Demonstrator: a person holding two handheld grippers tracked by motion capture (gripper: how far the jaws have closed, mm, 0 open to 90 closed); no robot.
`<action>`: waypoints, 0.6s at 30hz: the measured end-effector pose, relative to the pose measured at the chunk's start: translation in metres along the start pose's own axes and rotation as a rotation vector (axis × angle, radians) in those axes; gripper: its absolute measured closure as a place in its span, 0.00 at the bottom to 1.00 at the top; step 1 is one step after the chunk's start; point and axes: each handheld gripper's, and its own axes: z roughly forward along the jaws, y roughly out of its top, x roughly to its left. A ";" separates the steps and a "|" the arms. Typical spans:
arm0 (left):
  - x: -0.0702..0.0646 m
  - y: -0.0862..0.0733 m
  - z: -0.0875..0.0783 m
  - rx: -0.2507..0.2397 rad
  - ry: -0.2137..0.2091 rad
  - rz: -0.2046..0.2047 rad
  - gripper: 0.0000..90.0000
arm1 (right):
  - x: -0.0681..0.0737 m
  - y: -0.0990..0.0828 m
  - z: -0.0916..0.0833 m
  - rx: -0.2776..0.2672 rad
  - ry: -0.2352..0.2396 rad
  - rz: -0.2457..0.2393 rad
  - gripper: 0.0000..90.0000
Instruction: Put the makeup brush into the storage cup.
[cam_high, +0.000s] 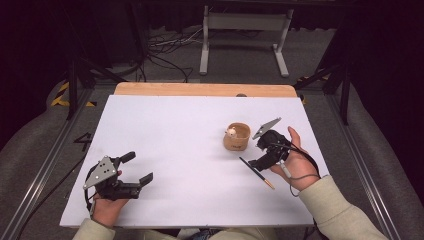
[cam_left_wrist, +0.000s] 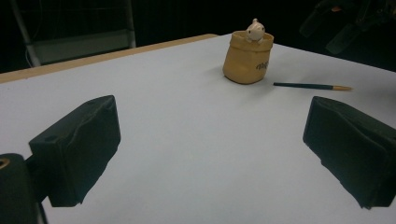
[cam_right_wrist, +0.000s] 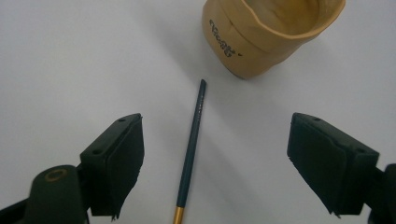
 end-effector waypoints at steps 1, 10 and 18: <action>0.000 0.000 0.000 0.002 -0.003 -0.004 0.05 | -0.001 0.001 0.001 0.006 -0.002 0.000 0.21; 0.001 0.000 -0.001 -0.003 -0.008 -0.019 0.05 | -0.001 -0.003 0.020 0.111 0.031 0.035 0.33; 0.002 0.000 -0.001 -0.007 -0.017 -0.035 0.05 | -0.001 -0.012 0.033 0.179 0.046 0.081 0.49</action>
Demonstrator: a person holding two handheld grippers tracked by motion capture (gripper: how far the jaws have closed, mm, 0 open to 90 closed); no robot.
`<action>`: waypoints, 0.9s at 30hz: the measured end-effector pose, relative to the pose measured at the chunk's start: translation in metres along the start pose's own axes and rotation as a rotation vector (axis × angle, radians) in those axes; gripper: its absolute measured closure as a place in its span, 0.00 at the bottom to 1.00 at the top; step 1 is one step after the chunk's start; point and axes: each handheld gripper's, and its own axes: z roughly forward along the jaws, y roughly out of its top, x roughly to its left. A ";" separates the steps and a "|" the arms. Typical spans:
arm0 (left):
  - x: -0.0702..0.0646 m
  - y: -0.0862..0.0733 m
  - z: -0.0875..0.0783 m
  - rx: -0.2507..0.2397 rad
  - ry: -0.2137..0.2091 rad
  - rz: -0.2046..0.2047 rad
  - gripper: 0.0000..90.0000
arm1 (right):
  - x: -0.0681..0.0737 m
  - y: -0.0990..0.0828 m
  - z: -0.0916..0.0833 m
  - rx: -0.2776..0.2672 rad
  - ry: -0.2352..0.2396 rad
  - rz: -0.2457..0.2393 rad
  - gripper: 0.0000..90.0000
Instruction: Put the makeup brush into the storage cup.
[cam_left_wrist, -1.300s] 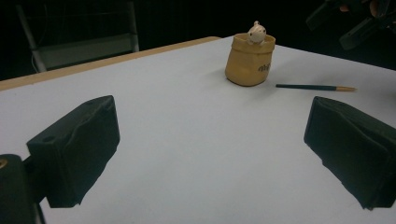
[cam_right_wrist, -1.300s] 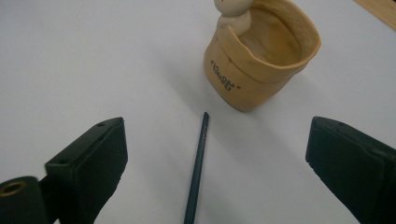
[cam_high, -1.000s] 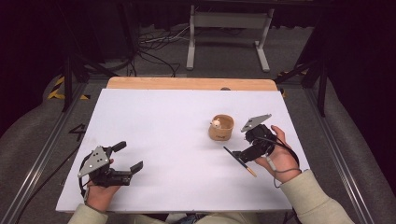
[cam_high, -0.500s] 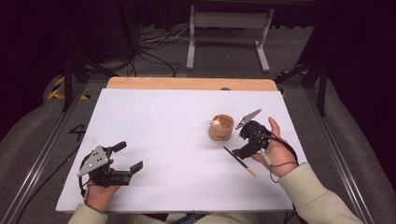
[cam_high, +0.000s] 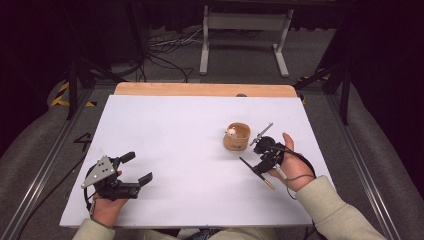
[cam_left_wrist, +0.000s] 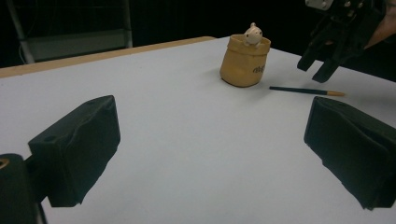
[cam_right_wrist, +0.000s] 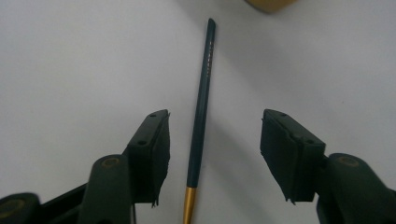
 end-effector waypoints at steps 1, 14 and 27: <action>0.000 0.000 0.000 0.002 0.000 0.002 0.05 | 0.000 -0.001 0.001 0.009 0.001 0.003 0.51; -0.001 0.000 0.001 0.006 -0.010 -0.005 0.05 | 0.003 -0.008 0.014 0.104 0.010 -0.012 0.67; -0.001 0.001 0.000 0.012 -0.018 -0.008 0.06 | 0.004 -0.010 0.021 0.152 0.016 -0.016 0.91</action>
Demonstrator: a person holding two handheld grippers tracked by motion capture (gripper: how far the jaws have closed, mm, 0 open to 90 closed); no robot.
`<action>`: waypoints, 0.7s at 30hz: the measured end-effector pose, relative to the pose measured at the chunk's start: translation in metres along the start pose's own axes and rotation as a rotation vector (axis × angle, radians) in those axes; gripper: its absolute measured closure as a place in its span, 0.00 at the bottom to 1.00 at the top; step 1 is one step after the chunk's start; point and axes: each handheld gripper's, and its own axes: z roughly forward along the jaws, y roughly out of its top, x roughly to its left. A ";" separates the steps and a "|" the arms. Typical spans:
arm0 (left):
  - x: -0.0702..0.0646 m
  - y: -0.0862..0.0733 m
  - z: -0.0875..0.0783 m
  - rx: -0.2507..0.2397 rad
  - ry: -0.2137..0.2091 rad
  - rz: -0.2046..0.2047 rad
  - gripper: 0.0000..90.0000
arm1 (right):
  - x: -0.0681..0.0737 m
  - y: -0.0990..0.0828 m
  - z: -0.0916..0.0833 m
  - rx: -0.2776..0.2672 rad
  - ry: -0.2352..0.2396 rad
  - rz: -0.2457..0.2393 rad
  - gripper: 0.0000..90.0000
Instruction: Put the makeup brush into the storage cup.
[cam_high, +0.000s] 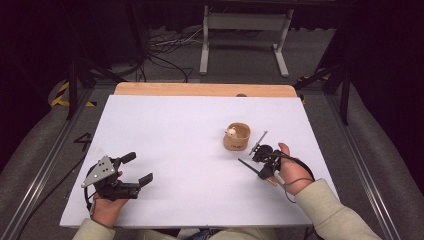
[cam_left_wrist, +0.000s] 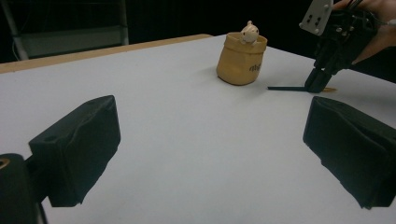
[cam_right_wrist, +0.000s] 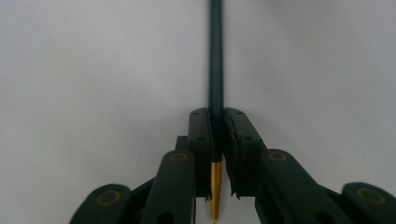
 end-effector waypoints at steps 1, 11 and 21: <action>0.000 0.000 0.000 0.000 0.000 -0.001 0.06 | 0.000 0.000 0.000 0.001 0.004 0.004 0.91; -0.002 -0.001 0.003 0.015 -0.013 0.016 0.07 | 0.001 0.000 0.000 0.000 0.000 0.001 0.92; -0.006 0.001 0.008 0.054 -0.032 0.036 0.05 | 0.006 0.003 -0.018 -0.019 -0.005 -0.060 0.92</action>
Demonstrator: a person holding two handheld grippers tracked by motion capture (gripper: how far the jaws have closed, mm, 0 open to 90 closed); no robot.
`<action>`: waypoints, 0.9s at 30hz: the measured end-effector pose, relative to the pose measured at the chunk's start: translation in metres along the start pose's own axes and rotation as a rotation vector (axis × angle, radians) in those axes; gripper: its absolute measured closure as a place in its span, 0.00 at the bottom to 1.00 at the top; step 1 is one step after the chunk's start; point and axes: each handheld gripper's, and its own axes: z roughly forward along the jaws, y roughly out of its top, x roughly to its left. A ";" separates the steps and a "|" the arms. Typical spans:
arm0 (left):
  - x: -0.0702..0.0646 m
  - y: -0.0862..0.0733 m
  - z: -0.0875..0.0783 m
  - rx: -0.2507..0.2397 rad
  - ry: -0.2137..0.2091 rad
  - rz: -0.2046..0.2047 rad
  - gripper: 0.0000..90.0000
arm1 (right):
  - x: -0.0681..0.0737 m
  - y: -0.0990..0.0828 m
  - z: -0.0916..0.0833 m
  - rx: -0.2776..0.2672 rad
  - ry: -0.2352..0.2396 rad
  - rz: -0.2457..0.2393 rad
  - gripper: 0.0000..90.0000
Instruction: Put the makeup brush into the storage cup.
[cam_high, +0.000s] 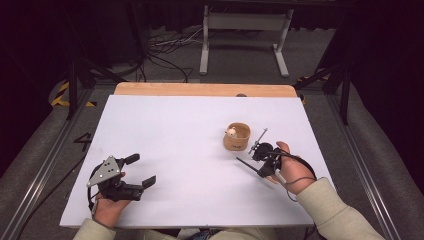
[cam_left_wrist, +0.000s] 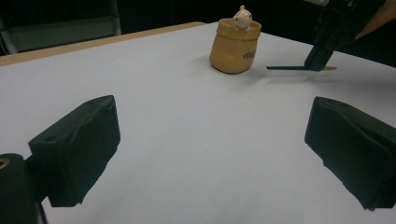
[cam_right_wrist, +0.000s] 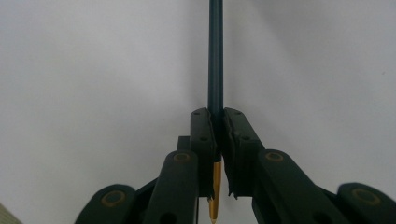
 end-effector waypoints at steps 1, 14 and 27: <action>-0.001 0.001 0.001 0.002 -0.010 -0.001 0.05 | 0.003 0.002 -0.005 -0.006 -0.001 -0.022 0.92; -0.009 0.006 0.008 0.027 -0.062 0.046 0.06 | 0.029 0.024 -0.036 -0.022 -0.025 -0.216 0.92; -0.015 0.010 0.019 0.042 -0.123 0.044 0.08 | 0.052 0.045 -0.055 -0.040 -0.019 -0.353 0.92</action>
